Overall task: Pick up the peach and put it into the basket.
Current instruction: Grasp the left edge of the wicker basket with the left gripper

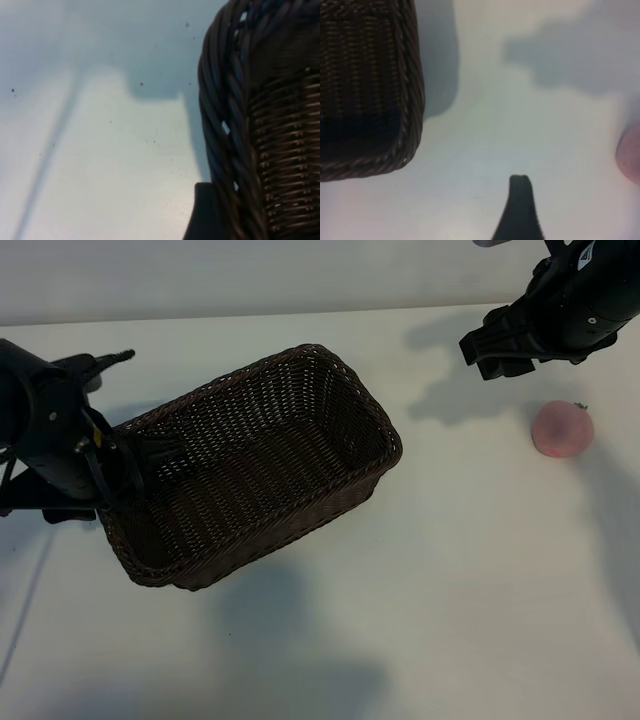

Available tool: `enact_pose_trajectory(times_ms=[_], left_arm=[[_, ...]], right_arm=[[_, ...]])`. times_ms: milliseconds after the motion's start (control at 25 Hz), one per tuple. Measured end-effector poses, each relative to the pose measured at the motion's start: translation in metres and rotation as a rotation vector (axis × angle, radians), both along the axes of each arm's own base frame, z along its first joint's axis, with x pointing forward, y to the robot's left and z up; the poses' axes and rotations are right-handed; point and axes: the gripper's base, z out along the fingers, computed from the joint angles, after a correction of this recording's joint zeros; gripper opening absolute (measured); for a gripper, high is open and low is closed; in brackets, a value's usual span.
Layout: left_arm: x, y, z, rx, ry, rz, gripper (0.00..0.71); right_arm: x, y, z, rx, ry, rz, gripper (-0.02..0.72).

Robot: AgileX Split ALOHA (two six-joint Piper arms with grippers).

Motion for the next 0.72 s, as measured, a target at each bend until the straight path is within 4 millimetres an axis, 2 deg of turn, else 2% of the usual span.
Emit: enact_pose_trajectory(times_ms=[120,400,720], left_arm=[[-0.001,0.000,-0.006,-0.001,0.013,-0.001,0.554],[-0.006,0.007,-0.038,-0.052,0.047,0.047,0.554],[-0.001,0.003,-0.050,-0.092,0.023,0.050,0.554]], right_arm=[[0.000,0.000,0.000,0.000,0.000,0.000,0.560],[0.000,0.000,0.000,0.000,0.001,0.000,0.560],[0.000,0.000,0.000,0.000,0.001,0.000,0.560]])
